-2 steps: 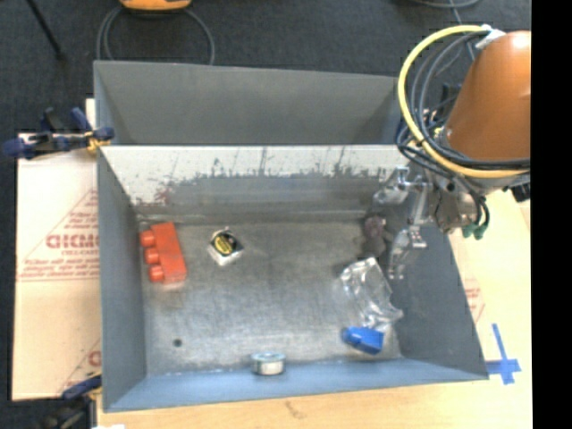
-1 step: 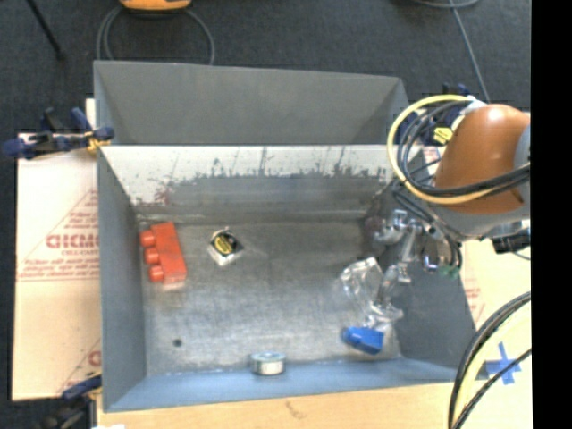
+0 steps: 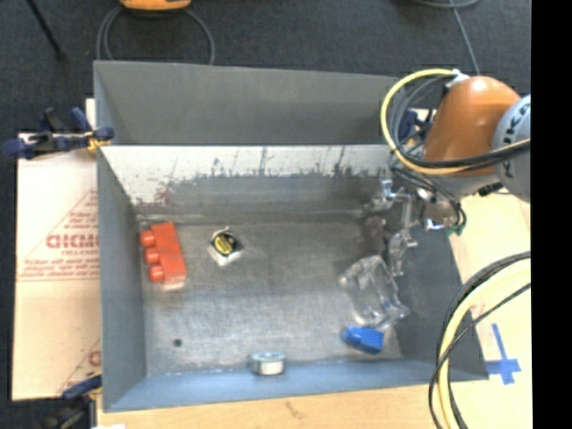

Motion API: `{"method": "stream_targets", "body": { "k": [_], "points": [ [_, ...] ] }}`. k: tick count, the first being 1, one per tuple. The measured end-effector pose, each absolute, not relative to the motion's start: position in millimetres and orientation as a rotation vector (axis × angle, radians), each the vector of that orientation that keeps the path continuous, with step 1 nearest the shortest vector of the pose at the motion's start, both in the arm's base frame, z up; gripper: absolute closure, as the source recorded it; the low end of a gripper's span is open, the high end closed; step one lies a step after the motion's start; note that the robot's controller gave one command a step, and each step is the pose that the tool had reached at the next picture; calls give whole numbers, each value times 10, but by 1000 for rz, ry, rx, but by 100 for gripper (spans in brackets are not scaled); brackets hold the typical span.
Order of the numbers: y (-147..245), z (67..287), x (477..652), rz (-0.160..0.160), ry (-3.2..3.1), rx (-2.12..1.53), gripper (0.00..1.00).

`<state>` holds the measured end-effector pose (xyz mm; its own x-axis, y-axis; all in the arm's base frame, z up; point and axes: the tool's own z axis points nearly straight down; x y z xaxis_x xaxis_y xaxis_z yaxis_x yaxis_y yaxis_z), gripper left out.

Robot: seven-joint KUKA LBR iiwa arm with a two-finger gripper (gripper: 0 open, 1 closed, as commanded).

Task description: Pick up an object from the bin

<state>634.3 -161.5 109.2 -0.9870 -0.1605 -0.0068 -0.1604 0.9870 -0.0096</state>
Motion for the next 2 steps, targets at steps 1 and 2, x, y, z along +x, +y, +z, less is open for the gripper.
{"method": "stream_targets", "body": {
  "k": [1,2],
  "points": [
    [-1577,733,6503,0,3132,153,0],
    [-1590,919,5955,0,3092,517,0]
  ]
}}
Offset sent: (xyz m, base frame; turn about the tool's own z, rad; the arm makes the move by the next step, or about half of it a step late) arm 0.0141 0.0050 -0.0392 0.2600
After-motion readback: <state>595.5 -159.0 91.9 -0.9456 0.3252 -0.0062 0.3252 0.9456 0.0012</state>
